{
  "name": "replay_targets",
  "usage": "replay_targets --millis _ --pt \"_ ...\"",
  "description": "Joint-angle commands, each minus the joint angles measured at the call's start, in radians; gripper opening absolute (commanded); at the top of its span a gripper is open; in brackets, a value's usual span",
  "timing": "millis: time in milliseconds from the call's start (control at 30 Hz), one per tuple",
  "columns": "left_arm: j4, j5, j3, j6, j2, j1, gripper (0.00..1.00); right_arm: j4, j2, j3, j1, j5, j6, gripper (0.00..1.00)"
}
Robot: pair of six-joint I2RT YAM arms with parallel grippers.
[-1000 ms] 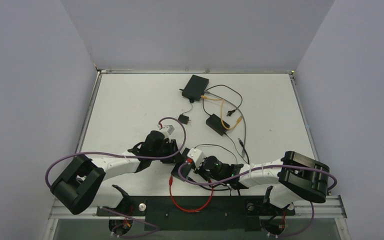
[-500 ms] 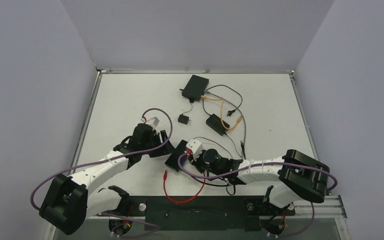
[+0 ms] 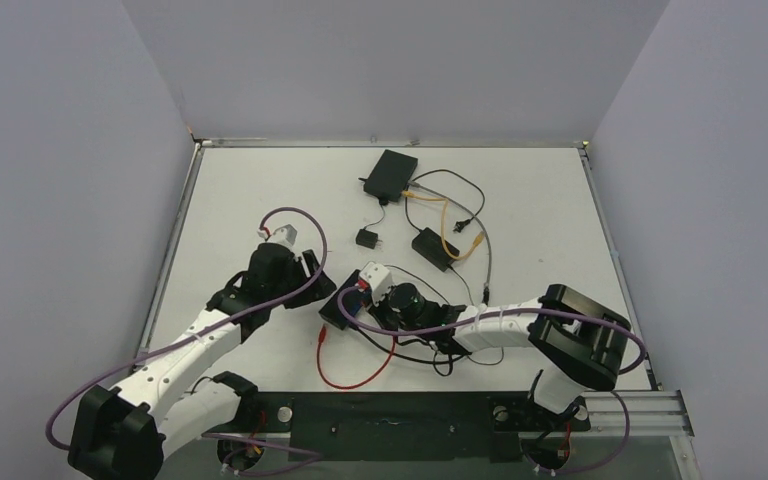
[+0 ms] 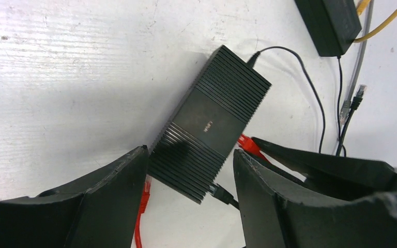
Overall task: Insert the plug into the switch port
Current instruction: Place the switch port at the center of the board, then reset both arms
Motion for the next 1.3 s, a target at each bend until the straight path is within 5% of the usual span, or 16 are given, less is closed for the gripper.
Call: replay_targets --millis 0,200,367,500,767,833,967,1133,1267 --pt "-0.014 -0.032 0.049 0.011 -0.064 0.008 0.59 0.057 0.055 0.093 -0.026 0.029 0.055 0.0" --pt "-0.022 -0.02 0.043 0.001 -0.106 0.024 0.59 0.054 0.13 0.131 -0.056 0.037 0.121 0.11" --pt "-0.035 0.003 0.04 0.0 -0.145 0.04 0.59 0.025 0.103 0.13 -0.06 0.057 0.131 0.33" --pt "-0.065 0.008 0.06 0.017 -0.186 0.047 0.59 -0.059 0.002 0.118 -0.06 0.099 0.101 0.44" --pt "-0.143 -0.013 0.151 0.085 -0.261 0.049 0.64 -0.231 -0.304 0.088 -0.063 0.186 0.044 0.48" --pt "-0.176 -0.011 0.206 0.106 -0.27 0.049 0.64 -0.269 -0.386 0.077 -0.063 0.225 0.045 0.54" --pt "-0.222 -0.011 0.274 0.141 -0.284 0.049 0.66 -0.39 -0.53 0.089 -0.065 0.36 0.068 0.81" --pt "-0.248 -0.02 0.337 0.197 -0.288 0.049 0.69 -0.593 -0.647 0.139 -0.067 0.455 0.076 0.85" --pt "-0.242 -0.022 0.368 0.26 -0.295 0.049 0.7 -0.601 -0.76 0.111 -0.069 0.493 0.058 0.86"
